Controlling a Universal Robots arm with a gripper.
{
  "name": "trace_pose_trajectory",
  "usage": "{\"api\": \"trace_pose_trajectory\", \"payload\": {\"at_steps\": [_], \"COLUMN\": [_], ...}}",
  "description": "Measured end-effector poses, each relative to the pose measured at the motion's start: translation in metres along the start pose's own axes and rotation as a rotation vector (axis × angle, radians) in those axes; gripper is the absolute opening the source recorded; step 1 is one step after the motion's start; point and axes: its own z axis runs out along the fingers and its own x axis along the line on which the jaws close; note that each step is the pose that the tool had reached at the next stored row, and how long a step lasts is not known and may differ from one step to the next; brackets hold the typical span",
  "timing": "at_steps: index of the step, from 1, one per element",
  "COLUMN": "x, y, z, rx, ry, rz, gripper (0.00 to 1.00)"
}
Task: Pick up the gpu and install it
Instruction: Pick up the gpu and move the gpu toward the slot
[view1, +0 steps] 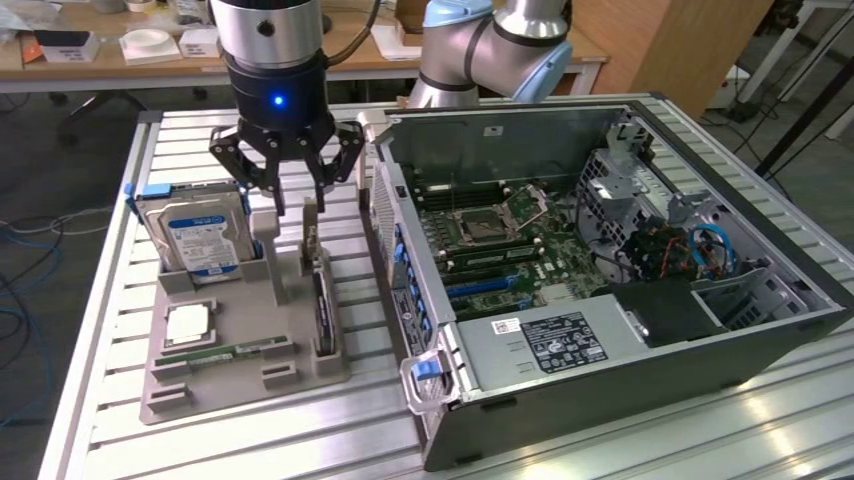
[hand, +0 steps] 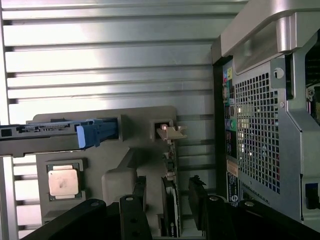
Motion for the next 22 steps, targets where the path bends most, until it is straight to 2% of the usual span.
{"api": "trace_pose_trajectory", "payload": {"at_steps": [6, 10, 22], "x": [0.0, -0.004, -0.004], "y": [0.0, -0.0054, -0.0088], "z": [0.0004, 0.0099, 0.0185], "rx": [-0.0001, 0.0, 0.0], "ry": [-0.0001, 0.0, 0.0], "rz": [0.0, 0.0, 0.0], "gripper": [0.47, 0.47, 0.47]}}
